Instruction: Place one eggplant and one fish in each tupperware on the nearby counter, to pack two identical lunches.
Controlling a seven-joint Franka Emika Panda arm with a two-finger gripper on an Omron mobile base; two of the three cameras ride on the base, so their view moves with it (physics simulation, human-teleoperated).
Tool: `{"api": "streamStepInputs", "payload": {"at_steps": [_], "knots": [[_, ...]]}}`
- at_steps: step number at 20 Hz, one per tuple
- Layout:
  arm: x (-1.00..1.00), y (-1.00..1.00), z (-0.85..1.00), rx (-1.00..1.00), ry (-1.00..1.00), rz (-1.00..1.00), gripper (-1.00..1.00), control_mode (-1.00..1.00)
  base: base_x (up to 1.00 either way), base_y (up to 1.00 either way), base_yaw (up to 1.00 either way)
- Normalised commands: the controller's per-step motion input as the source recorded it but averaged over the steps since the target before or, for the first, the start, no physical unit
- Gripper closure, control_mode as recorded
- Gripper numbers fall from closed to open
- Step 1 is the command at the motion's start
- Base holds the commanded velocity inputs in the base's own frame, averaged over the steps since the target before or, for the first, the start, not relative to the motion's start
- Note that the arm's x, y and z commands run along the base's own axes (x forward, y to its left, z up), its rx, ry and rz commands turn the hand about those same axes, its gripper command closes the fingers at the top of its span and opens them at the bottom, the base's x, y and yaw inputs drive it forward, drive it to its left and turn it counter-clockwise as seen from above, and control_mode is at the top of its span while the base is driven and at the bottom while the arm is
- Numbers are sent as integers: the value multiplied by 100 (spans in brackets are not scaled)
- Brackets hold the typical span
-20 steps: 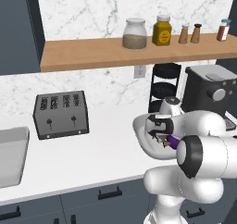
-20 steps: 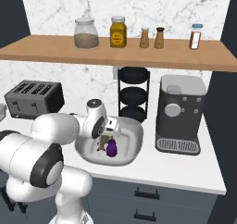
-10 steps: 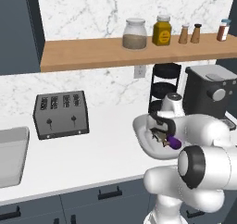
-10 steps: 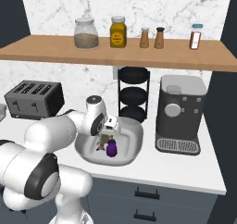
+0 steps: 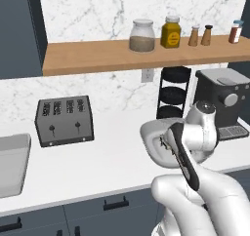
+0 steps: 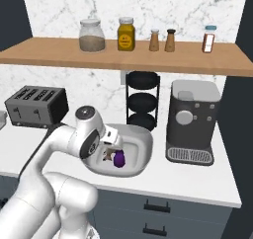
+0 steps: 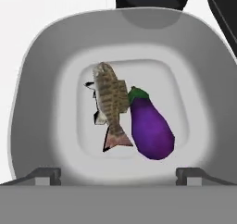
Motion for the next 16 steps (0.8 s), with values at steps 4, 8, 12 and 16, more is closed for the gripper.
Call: {"api": "streamStepInputs", "payload": {"at_steps": [4, 8, 12, 16], "knots": [[-73, 29, 73, -1, -29, 0, -100, -100, 0, 0, 0], [-46, 35, 97, 0, -9, 0, -100, -100, 0, 0, 0], [-60, 46, 80, 0, -1, 0, -100, -100, 0, 0, 0], [-69, 44, 11, -5, 0, 0, -100, -100, 0, 0, 0]]}}
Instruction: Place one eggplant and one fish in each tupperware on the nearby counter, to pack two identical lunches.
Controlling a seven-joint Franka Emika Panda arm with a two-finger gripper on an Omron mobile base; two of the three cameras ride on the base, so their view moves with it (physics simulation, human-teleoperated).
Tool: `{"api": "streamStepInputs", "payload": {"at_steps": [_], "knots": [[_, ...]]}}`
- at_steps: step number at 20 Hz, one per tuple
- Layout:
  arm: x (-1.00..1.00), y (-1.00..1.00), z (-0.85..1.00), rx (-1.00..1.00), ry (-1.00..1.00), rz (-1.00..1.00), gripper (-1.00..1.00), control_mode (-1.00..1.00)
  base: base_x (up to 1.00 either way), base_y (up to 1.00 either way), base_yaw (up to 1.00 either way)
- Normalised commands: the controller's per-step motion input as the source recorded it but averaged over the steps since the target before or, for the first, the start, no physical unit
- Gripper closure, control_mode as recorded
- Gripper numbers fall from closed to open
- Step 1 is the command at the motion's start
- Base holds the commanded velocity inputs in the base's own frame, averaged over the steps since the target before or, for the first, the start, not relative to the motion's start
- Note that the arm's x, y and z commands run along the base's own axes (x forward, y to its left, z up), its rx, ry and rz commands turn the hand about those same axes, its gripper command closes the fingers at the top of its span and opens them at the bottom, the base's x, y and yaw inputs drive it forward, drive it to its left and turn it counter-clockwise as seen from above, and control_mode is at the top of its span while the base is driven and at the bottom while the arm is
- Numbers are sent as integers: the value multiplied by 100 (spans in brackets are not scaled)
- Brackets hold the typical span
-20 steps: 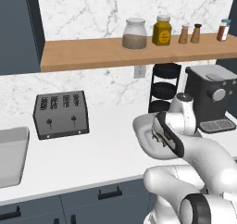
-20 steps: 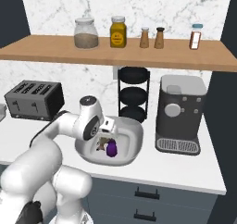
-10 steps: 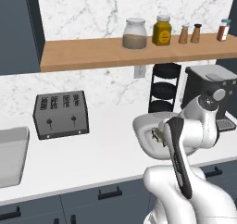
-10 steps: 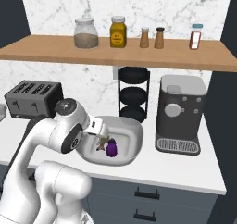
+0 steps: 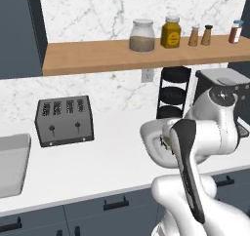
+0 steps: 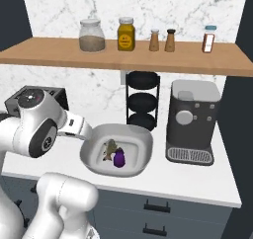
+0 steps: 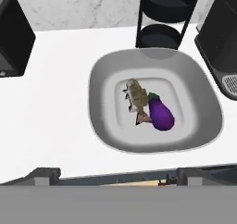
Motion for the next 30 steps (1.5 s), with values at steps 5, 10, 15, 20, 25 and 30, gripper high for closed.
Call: {"api": "streamStepInputs", "payload": {"at_steps": [5, 10, 15, 20, 25, 30], "knots": [[-84, 21, 0, -3, -4, 0, -100, -100, 0, 0, 0], [-20, 4, 0, -1, -1, 0, -100, 100, -80, 2, 0], [0, 0, 0, 0, 0, 0, -100, 100, -100, -47, -3], [0, 0, 0, 0, 0, 0, -100, 100, -65, -100, -11], [0, 0, 0, 0, 0, 0, -100, 100, -28, -100, -7], [0, 0, 0, 0, 0, 0, -100, 100, -2, -100, -3]]}}
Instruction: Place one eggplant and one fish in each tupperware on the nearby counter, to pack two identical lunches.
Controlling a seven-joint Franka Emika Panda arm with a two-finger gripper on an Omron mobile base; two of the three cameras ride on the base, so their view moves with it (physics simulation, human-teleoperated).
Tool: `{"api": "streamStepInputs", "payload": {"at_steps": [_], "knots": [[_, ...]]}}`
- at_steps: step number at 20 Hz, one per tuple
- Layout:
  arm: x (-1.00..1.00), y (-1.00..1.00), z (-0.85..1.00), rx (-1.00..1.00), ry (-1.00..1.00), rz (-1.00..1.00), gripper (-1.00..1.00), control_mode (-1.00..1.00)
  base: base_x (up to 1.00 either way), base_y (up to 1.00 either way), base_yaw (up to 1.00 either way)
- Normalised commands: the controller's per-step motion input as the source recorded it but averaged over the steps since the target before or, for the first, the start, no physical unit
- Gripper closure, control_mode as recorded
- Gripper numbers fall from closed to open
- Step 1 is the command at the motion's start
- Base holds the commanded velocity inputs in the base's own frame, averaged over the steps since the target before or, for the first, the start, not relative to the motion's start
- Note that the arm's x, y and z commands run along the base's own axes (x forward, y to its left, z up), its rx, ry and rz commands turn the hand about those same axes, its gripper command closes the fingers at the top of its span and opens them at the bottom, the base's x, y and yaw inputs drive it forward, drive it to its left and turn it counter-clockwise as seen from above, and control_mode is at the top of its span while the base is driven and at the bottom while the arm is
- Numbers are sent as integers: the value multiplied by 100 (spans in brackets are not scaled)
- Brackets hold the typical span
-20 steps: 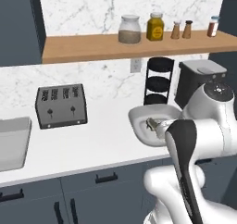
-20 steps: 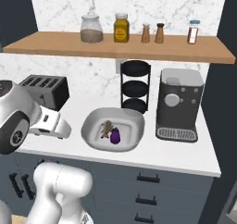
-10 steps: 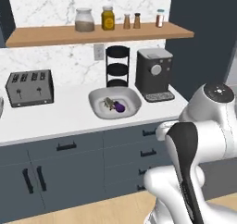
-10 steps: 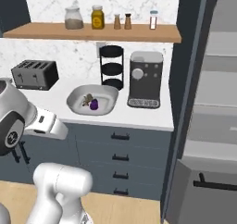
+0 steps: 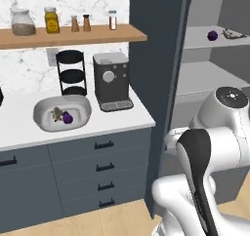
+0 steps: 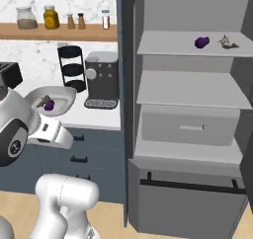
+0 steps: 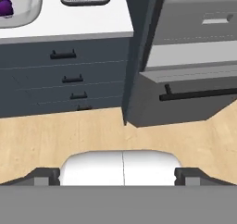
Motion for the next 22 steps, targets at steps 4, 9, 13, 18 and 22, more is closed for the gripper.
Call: {"api": "streamStepInputs", "payload": {"at_steps": [4, 9, 13, 18, 22], "knots": [[0, 0, 0, 0, 0, 0, -100, 100, 0, -100, 0], [0, 0, 0, 0, 0, 0, -100, 100, 0, -87, 0], [0, 0, 0, 0, 0, 0, -100, 100, 0, -61, 0], [0, 0, 0, 0, 0, 0, -100, 100, 19, -10, 0], [0, 0, 0, 0, 0, 0, -100, 100, 39, -33, 0]]}}
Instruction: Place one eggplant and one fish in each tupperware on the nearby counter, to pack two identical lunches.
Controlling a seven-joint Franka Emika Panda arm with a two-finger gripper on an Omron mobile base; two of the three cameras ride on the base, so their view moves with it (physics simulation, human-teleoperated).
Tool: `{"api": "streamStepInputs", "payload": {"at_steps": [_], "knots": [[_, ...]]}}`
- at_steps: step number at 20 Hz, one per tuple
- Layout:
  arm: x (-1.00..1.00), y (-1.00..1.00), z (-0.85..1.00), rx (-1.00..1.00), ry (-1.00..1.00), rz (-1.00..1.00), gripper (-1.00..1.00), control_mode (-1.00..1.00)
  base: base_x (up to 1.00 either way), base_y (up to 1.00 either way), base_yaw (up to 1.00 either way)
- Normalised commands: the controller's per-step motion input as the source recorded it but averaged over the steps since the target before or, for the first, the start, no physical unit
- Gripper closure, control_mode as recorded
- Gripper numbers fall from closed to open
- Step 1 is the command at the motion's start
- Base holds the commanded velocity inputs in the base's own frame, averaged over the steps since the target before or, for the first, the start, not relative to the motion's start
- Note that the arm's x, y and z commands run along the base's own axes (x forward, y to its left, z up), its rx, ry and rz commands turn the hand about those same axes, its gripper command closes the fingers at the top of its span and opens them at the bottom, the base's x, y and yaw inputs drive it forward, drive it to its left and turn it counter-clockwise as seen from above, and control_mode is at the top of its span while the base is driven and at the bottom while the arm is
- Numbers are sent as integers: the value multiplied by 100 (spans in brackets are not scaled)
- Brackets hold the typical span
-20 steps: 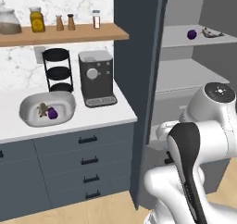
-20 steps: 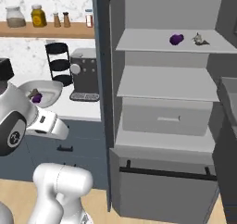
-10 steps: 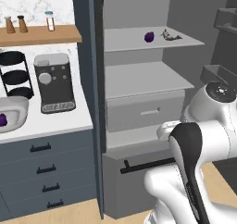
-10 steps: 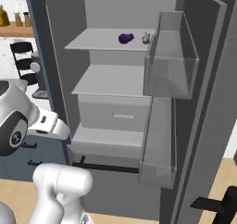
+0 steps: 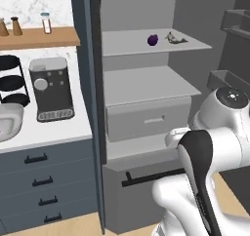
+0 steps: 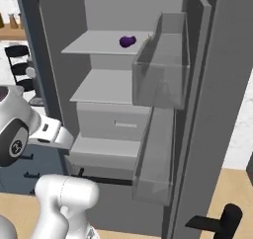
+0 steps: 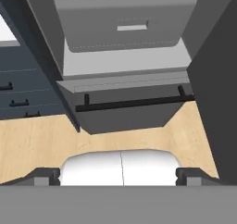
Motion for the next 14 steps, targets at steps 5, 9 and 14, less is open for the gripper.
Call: {"api": "streamStepInputs", "payload": {"at_steps": [5, 9, 14], "knots": [[0, 0, 0, 0, 0, 0, -100, 100, 48, -46, 0], [0, 0, 0, 0, 0, 0, -100, 100, 57, -18, -2], [0, 0, 0, 0, 0, 0, -100, 100, 54, 12, -7]]}}
